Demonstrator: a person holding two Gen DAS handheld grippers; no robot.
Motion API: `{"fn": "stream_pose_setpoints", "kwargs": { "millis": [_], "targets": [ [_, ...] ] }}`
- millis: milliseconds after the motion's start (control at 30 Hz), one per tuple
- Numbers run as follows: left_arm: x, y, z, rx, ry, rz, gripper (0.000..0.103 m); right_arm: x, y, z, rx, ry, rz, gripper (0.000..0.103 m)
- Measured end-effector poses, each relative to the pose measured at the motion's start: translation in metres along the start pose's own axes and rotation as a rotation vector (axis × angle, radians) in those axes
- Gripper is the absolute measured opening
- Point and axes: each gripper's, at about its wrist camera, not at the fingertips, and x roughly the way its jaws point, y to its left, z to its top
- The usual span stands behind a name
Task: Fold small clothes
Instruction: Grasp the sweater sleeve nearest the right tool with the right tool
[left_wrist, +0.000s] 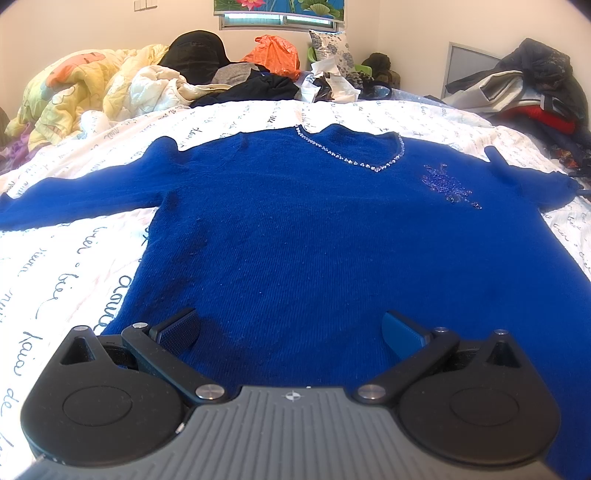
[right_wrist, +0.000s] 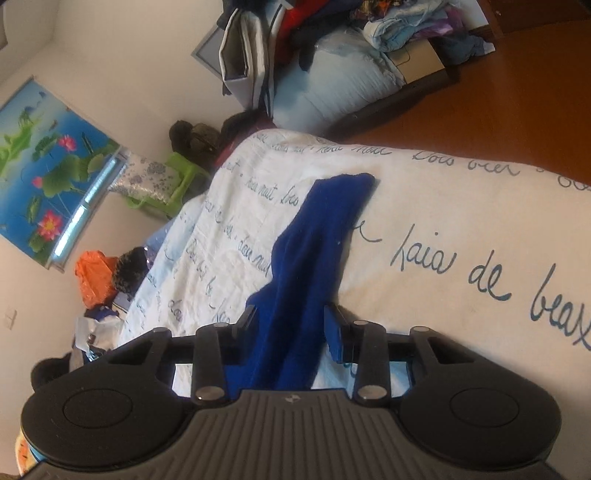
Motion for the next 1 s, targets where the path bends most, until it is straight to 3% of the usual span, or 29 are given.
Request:
{"fn": "stream_pose_setpoints", "kwargs": {
  "millis": [33,100,233,333,400,500,533,567,600,633,733,833,933,1000],
  "targets": [
    [0.000,0.000,0.000,0.001,0.000,0.000,0.103,0.000,-0.002,0.000,0.003,0.000,0.000,0.028],
    [0.000,0.000,0.000,0.001,0.000,-0.001,0.103,0.004,-0.007,0.003,0.007,0.004,-0.018,0.005],
    [0.000,0.000,0.000,0.001,0.000,-0.001,0.103,-0.010,0.008,0.003,-0.023,-0.047,-0.014,0.004],
    [0.000,0.000,0.000,-0.001,0.000,-0.002,0.103,-0.032,0.059,-0.012,-0.145,-0.082,0.073,0.004],
    [0.000,0.000,0.000,0.001,0.000,-0.001,0.103,-0.048,0.115,-0.046,-0.300,-0.057,0.178,0.004],
    [0.000,0.000,0.000,0.001,0.000,-0.002,0.103,-0.075,0.199,-0.143,-0.481,0.084,0.397,0.005],
    [0.000,0.000,0.000,0.001,0.000,-0.002,0.103,-0.081,0.219,-0.183,-0.513,0.164,0.479,0.010],
    [0.000,-0.001,0.001,0.002,0.000,-0.004,0.103,-0.083,0.234,-0.223,-0.548,0.265,0.547,0.034],
    [0.000,-0.001,0.001,0.004,0.002,-0.011,0.103,-0.084,0.246,-0.259,-0.600,0.364,0.578,0.077],
    [-0.001,0.000,0.002,0.005,0.004,-0.022,0.103,-0.088,0.252,-0.289,-0.644,0.417,0.576,0.090],
    [-0.009,0.010,0.010,-0.009,0.015,-0.091,0.103,-0.105,0.237,-0.331,-0.695,0.387,0.580,0.090],
    [-0.020,0.021,0.031,-0.071,-0.060,-0.187,0.103,-0.121,0.206,-0.339,-0.742,0.346,0.515,0.090],
    [-0.007,0.009,0.068,-0.062,-0.077,-0.191,0.103,-0.124,0.176,-0.318,-0.714,0.298,0.447,0.090],
    [0.001,-0.002,0.082,-0.069,-0.080,-0.215,0.103,-0.117,0.160,-0.280,-0.641,0.248,0.415,0.090]
  ]
}}
